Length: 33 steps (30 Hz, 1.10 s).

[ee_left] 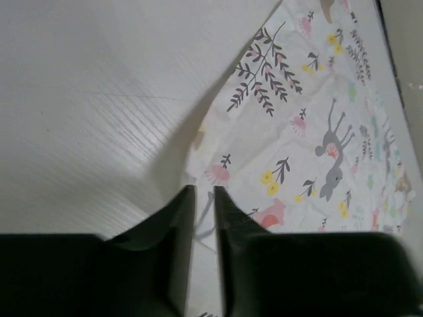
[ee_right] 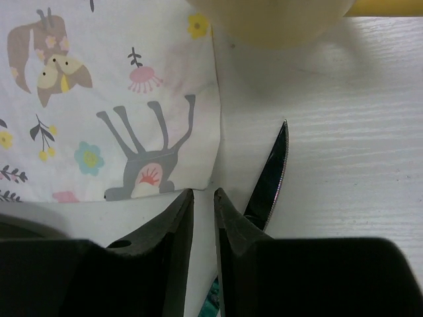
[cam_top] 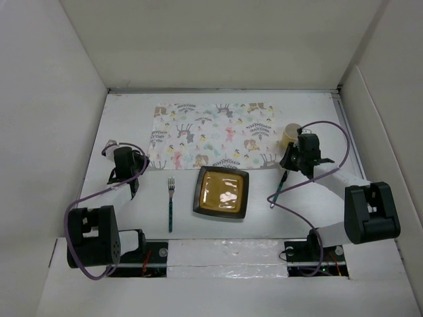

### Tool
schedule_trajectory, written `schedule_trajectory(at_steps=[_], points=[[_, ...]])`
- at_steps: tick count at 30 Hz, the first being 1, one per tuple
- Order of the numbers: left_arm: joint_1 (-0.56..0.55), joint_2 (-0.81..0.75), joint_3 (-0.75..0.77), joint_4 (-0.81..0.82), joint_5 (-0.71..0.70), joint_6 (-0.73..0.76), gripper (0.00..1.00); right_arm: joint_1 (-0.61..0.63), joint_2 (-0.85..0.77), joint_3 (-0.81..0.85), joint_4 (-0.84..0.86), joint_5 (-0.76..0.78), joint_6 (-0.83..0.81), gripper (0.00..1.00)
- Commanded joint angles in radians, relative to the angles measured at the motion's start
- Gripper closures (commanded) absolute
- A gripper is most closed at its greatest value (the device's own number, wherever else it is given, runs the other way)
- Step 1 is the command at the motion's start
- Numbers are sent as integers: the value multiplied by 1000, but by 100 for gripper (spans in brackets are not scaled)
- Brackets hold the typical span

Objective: Set the dinner table for one person

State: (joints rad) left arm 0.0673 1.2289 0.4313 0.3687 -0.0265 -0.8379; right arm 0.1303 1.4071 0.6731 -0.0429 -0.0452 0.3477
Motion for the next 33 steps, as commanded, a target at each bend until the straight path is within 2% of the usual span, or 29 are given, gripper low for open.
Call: schedule_trajectory(at_steps=[1, 2, 3, 4, 7, 11, 12, 14, 15, 16, 17, 18, 19, 21, 23, 24, 25, 27, 28, 29, 30, 33], points=[[5, -14, 3, -16, -13, 22, 76, -9, -25, 3, 18, 1, 2, 74], [5, -14, 1, -14, -13, 22, 67, -9, -30, 6, 15, -2, 4, 73], [5, -14, 1, -14, -13, 23, 65, -9, -36, 13, 8, -4, 4, 70], [5, -17, 4, -20, -13, 23, 56, -9, -45, 19, 0, -7, 1, 67], [5, -51, 9, -2, 19, 17, 55, 12, -111, 52, -41, -5, -16, 66], [-56, -153, 69, -16, 69, 22, 62, 22, -258, 74, -6, 11, -38, 97], [-93, -202, 84, -14, 83, 25, 64, 22, -295, 86, -2, 28, -39, 100], [-135, -248, 136, -7, 140, 51, 74, 22, -319, 127, -5, 122, -50, 100], [-158, -267, 162, -17, 160, 71, 77, 22, -327, 137, 1, 155, -58, 95], [-194, -299, 216, -74, 190, 86, 87, 11, -329, 147, 0, 213, -79, 85], [-210, -316, 236, -97, 212, 121, 90, -6, -326, 166, -5, 237, -99, 71], [-210, -336, 253, -117, 242, 135, 92, -15, -313, 175, -6, 246, -116, 48], [-210, -374, 260, -140, 319, 143, 92, -44, -278, 189, -17, 240, -151, 39], [-210, -422, 277, -174, 365, 172, 92, -84, -220, 252, -95, 226, -171, 33], [-210, -483, 311, -230, 424, 207, 86, -168, -140, 279, -109, 131, -193, 34], [-210, -500, 329, -261, 439, 258, 82, -201, -123, 275, -88, 69, -200, 35], [-210, -528, 368, -324, 466, 288, 77, -231, -114, 266, -65, -91, -213, 35], [-210, -555, 418, -416, 481, 386, 70, -340, -106, 215, 33, -225, -204, 37], [-210, -562, 425, -434, 476, 410, 69, -340, -102, 211, 79, -226, -205, 36], [-210, -571, 428, -445, 467, 428, 68, -365, -96, 213, 84, -319, -205, 32], [-219, -591, 425, -448, 459, 436, 68, -382, -74, 227, 104, -358, -202, 27], [-228, -606, 379, -415, 451, 457, 67, -382, -28, 289, 10, -349, -196, 25]])
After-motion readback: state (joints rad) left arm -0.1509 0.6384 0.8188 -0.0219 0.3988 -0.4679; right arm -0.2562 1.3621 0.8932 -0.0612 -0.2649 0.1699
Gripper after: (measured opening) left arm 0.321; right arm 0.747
